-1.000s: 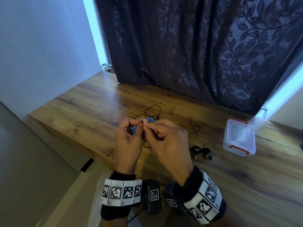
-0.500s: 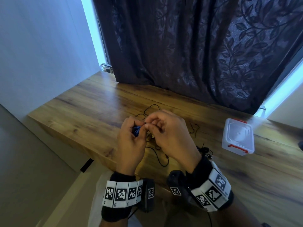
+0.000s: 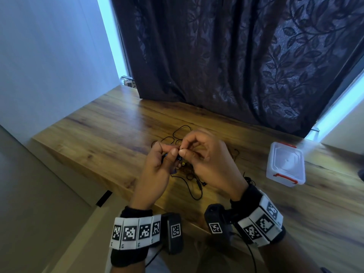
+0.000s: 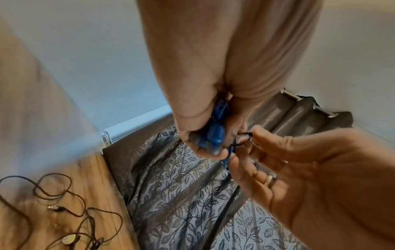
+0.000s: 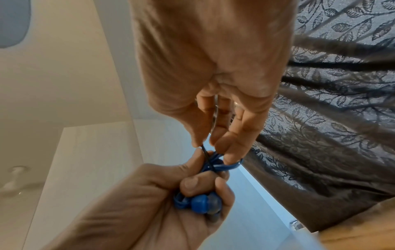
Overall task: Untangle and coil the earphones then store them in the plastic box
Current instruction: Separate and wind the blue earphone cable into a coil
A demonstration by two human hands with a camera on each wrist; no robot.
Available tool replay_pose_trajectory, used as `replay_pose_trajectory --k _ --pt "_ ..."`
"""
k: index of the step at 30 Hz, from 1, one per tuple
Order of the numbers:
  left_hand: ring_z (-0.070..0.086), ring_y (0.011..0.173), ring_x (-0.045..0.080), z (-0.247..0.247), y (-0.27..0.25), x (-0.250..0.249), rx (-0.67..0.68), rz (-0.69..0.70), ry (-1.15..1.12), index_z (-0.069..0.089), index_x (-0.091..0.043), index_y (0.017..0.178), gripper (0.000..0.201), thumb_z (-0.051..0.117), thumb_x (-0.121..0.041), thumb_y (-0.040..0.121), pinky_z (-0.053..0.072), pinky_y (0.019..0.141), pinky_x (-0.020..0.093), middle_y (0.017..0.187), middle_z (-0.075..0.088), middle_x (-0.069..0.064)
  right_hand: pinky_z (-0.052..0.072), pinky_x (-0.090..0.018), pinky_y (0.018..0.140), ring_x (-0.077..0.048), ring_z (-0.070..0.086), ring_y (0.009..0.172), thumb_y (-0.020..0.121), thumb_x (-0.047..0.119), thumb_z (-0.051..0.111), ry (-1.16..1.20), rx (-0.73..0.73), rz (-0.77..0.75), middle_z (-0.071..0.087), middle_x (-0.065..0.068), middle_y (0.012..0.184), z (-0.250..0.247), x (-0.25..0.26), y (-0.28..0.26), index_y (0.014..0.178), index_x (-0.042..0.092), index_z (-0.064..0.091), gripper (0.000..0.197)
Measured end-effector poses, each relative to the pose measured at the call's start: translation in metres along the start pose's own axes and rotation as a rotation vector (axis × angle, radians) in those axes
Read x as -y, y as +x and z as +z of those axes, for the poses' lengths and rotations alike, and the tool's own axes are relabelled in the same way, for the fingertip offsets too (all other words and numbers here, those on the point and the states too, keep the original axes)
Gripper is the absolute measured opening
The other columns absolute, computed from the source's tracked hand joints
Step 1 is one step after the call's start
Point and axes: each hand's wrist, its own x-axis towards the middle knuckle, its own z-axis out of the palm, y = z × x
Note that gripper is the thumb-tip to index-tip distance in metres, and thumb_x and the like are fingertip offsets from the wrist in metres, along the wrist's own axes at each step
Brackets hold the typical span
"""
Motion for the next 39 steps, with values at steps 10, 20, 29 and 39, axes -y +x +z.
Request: replay_pose_trajectory --k 10,20,29,39 --pt "0.051 0.063 0.010 0.002 0.001 0.001 -0.007 -0.049 0.046 0.056 0.000 0.100 0.025 0.049 -0.024 0.102 0.043 0.057 0.025 0.071 0.058 0.000 0.056 -0.039 0.063 -0.015 0.067 0.076 0.092 0.000 0.066 -0.136 0.025 -0.080 0.066 -0.001 0.083 0.000 0.004 -0.004 0.092 0.011 0.062 0.012" --pt "0.053 0.070 0.016 0.000 0.002 0.001 0.094 0.086 0.160 0.056 -0.017 0.092 0.020 0.057 -0.037 0.093 0.042 0.062 0.028 0.080 0.057 0.003 0.060 -0.040 0.067 -0.012 0.069 0.075 0.101 0.003 0.052 -0.117 -0.022 0.028 0.068 0.001 0.080 -0.002 0.005 0.002 0.096 0.017 0.057 0.015" --pt "0.051 0.065 0.026 0.012 0.004 0.006 0.053 0.136 0.271 0.053 -0.015 0.083 0.021 0.061 -0.033 0.091 0.043 0.057 0.037 0.077 0.052 0.009 0.053 -0.023 0.062 -0.009 0.063 0.071 0.097 -0.001 0.055 -0.133 -0.115 0.004 0.062 0.007 0.076 -0.004 0.000 0.009 0.091 0.016 0.057 0.019" --pt "0.052 0.065 0.024 0.013 0.003 0.010 0.031 0.062 0.152 0.058 -0.015 0.085 0.021 0.062 -0.035 0.090 0.044 0.058 0.041 0.076 0.056 0.011 0.058 -0.031 0.078 -0.012 0.070 0.082 0.094 0.008 0.067 -0.052 0.045 0.149 0.072 0.001 0.089 -0.014 -0.010 0.003 0.098 0.014 0.067 0.007"
